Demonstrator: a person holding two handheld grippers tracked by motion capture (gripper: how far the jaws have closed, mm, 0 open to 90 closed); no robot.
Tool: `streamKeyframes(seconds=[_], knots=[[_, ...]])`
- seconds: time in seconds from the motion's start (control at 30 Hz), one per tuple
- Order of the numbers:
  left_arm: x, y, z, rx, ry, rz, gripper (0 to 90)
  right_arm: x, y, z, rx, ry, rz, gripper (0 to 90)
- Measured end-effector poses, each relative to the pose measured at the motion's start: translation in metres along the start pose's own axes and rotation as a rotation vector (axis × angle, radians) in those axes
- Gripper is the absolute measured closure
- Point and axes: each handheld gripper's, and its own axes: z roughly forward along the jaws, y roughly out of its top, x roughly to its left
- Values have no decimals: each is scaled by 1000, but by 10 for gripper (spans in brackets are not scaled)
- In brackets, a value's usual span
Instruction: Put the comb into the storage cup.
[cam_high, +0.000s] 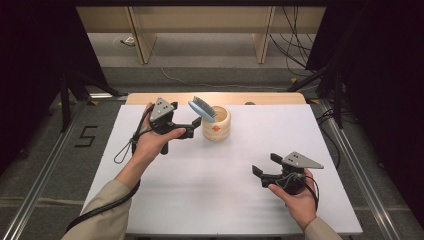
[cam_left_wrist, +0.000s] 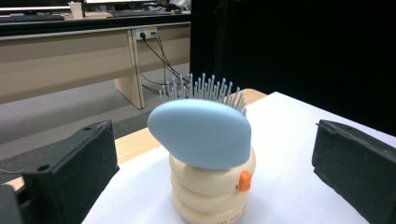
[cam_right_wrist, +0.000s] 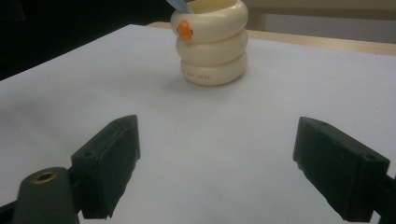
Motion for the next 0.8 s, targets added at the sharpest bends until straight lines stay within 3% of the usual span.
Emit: streamKeyframes(seconds=[0.8], knots=[[1, -47, -45, 43, -6, 28, 0, 0, 2, -2, -4, -9, -17, 158]])
